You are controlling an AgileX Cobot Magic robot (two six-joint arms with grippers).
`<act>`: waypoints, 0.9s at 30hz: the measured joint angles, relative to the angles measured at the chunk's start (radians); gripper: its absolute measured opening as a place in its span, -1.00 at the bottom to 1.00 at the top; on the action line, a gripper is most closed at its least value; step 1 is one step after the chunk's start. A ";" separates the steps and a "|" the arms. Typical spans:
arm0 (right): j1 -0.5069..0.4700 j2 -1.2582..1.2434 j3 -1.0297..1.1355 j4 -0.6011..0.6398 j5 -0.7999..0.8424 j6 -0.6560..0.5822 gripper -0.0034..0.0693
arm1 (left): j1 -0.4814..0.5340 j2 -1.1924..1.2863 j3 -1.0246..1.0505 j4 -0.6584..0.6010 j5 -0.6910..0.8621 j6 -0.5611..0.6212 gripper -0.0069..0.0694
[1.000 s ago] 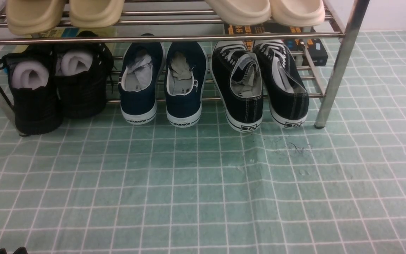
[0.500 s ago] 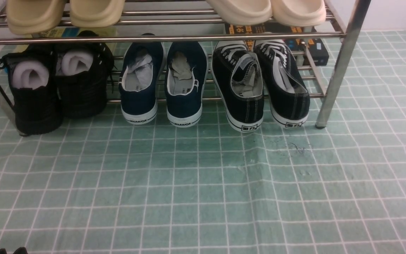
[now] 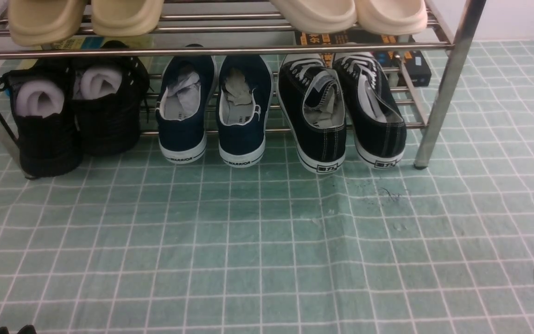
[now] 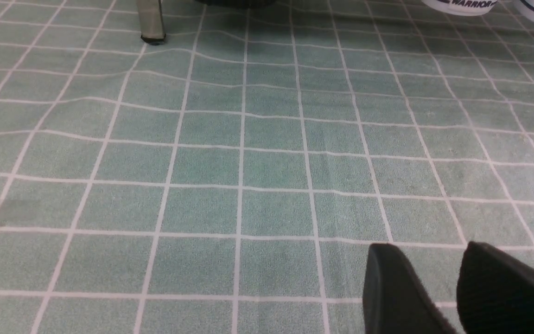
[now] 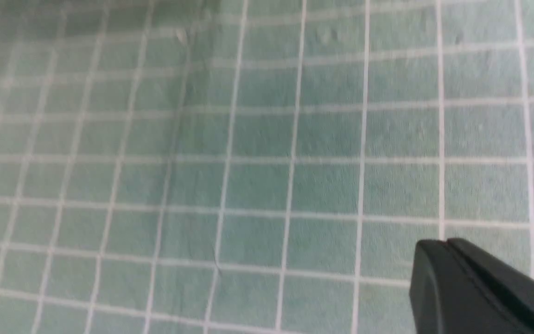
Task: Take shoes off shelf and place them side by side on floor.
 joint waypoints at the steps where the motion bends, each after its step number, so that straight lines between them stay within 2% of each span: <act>1: 0.000 0.016 -0.010 0.000 0.018 -0.011 -0.90 | 0.000 0.000 0.000 0.000 0.000 0.000 -0.18; 3: 0.000 0.201 -0.122 0.021 0.109 -0.087 -0.90 | 0.000 0.000 0.000 0.000 0.000 0.000 -0.18; 7: 0.001 0.369 -0.258 0.115 0.199 -0.203 -0.90 | 0.000 0.000 0.000 0.000 0.000 0.000 -0.18; 9: 0.025 0.487 -0.393 0.201 0.275 -0.282 -0.90 | 0.000 0.000 0.000 0.000 0.000 0.000 -0.18; 14: 0.077 0.603 -0.566 0.233 0.327 -0.296 -0.90 | 0.000 0.000 0.000 0.000 0.000 0.000 -0.18; 18: 0.132 0.683 -0.753 0.145 0.349 -0.205 -0.89 | 0.000 0.000 0.000 0.000 0.000 0.000 -0.18; 20: 0.161 0.731 -0.859 0.038 0.337 -0.137 -0.89 | 0.000 0.000 0.000 0.000 0.000 0.000 -0.18; 25: 0.187 0.814 -0.997 -0.093 0.278 -0.087 -0.83 | 0.000 0.000 0.000 0.000 0.000 0.000 -0.18; 27: 0.193 0.879 -1.067 -0.150 0.255 -0.061 -0.74 | 0.000 0.000 0.000 0.000 0.000 0.000 -0.18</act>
